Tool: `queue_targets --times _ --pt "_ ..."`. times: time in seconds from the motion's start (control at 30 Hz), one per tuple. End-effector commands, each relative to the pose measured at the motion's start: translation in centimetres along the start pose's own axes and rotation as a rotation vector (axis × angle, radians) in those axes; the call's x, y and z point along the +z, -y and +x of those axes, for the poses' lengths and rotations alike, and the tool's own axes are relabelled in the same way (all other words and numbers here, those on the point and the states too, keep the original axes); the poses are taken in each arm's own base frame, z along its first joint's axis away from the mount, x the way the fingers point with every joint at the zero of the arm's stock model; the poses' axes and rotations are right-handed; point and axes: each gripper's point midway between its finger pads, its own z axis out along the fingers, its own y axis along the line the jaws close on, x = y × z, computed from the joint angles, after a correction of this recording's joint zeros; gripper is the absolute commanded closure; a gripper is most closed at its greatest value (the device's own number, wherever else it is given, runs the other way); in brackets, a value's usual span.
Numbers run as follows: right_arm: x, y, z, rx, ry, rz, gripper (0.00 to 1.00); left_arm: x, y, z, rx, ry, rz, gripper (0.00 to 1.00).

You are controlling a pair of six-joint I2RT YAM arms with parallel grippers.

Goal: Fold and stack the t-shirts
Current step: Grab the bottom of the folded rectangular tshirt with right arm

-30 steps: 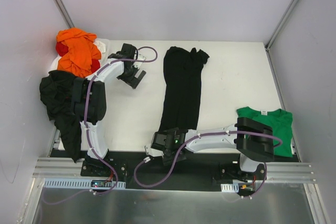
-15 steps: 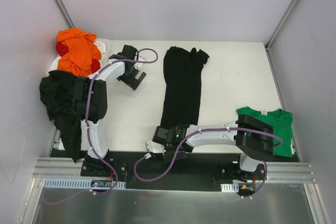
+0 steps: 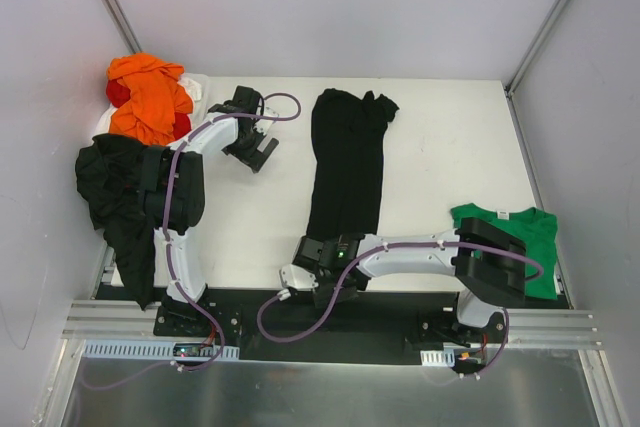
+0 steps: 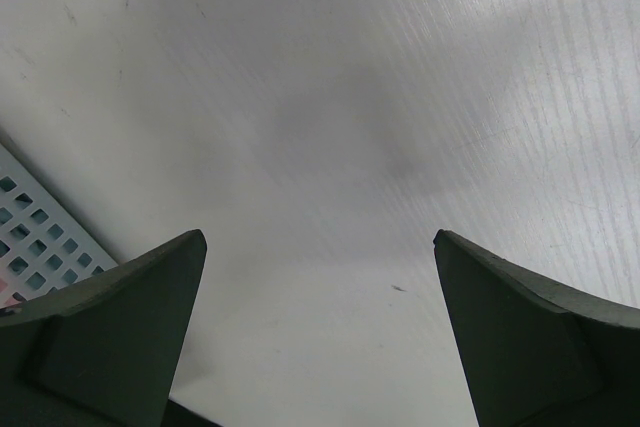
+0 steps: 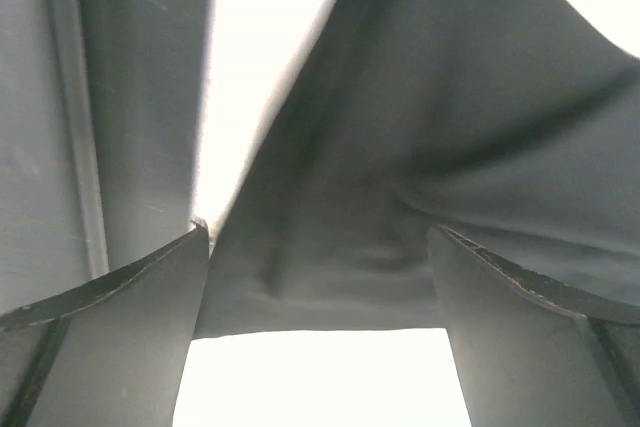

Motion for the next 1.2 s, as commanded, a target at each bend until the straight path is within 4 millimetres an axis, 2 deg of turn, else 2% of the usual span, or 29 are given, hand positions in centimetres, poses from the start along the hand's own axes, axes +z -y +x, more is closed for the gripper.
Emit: queue_targets --times 0.0,0.2,0.53,0.87,1.07,1.17 --pt "-3.0 4.1 0.5 -0.017 -0.022 0.143 0.07 0.2 -0.1 0.2 0.013 -0.007 -0.004 0.01" --pt "-3.2 4.5 0.6 -0.010 -0.020 0.147 0.07 0.2 0.0 0.4 0.010 -0.009 -0.001 0.01" --pt "-2.4 3.8 0.6 0.008 -0.015 0.110 0.07 0.2 -0.1 0.4 0.014 -0.011 -0.004 0.01" --pt "0.0 2.1 1.3 0.028 -0.021 0.030 0.09 0.3 -0.1 0.4 0.019 -0.013 -0.006 0.01" --pt "1.5 1.6 1.7 0.042 -0.021 -0.005 0.16 0.2 -0.2 0.6 0.022 -0.015 -0.011 0.01" --pt "1.6 2.0 1.7 0.047 -0.016 0.001 0.28 0.2 -0.2 0.7 0.025 -0.016 -0.010 0.01"
